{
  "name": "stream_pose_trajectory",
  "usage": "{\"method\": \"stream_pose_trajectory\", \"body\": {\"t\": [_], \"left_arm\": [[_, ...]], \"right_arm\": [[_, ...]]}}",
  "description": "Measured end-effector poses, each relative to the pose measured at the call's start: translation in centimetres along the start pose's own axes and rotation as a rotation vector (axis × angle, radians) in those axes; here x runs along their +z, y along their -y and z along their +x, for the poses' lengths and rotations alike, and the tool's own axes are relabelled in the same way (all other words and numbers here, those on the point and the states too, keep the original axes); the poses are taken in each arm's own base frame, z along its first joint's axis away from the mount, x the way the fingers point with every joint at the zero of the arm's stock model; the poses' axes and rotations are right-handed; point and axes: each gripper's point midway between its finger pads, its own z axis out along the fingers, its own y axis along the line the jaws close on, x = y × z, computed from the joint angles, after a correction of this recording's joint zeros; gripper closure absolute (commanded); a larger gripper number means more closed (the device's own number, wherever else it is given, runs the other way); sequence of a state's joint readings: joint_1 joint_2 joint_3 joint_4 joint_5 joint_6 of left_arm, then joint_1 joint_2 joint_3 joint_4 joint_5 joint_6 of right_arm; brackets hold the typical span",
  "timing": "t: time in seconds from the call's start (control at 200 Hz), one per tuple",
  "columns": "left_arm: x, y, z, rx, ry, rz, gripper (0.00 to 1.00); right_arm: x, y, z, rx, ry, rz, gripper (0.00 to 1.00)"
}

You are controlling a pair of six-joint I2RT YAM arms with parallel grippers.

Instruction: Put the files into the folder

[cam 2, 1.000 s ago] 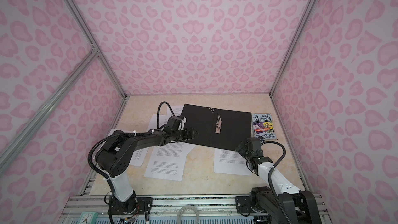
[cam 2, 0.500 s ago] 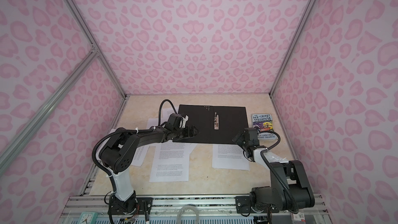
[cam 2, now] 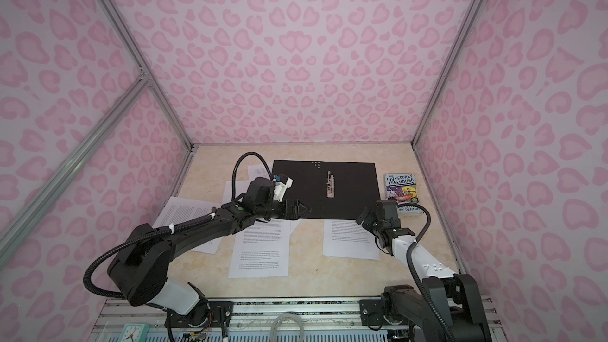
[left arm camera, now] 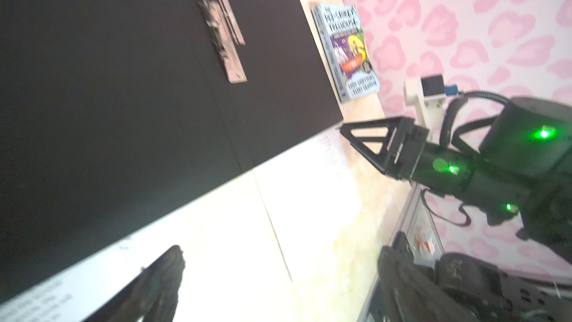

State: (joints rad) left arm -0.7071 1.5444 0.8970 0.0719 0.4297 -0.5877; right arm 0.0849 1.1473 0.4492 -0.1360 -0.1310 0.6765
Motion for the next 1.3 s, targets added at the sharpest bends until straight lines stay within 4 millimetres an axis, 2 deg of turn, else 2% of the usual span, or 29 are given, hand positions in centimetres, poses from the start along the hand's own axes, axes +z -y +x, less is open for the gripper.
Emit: {"method": "stream_pose_trajectory", "body": {"t": [0.11,0.205,0.36,0.47,0.56,0.69,0.85,1.155,1.3], "left_arm": [[1.1,1.7,3.5,-0.011,-0.086,0.018,0.02],[2.4,2.7,6.2,-0.036,-0.147,0.03,0.01],[4.8,2.9,10.4,-0.098,-0.26,0.019,0.02],[6.1,2.9,12.0,-0.143,-0.303,0.016,0.02],[6.8,2.5,12.7,-0.187,-0.314,0.008,0.02],[7.6,3.1,12.9,-0.234,-0.293,0.071,0.02],[8.7,3.8,12.6,-0.291,-0.248,0.159,0.02],[9.4,4.3,11.8,-0.378,-0.186,0.251,0.0],[9.7,4.4,11.2,-0.42,-0.165,0.271,0.07]], "right_arm": [[-0.4,0.4,0.9,0.003,-0.02,-0.006,0.01],[-0.3,1.1,2.5,0.014,-0.054,-0.019,0.01],[-0.6,0.9,2.9,0.042,-0.019,-0.073,0.01],[-1.0,0.9,3.1,0.063,-0.011,-0.089,0.01],[-1.4,1.1,3.3,0.067,-0.001,-0.098,0.01],[-1.7,1.2,3.7,0.077,0.002,-0.109,0.01],[-1.9,1.1,3.8,0.084,-0.004,-0.121,0.01],[-1.7,1.0,4.1,0.088,-0.007,-0.138,0.01],[-1.7,0.8,4.1,0.087,-0.006,-0.146,0.01]]}}
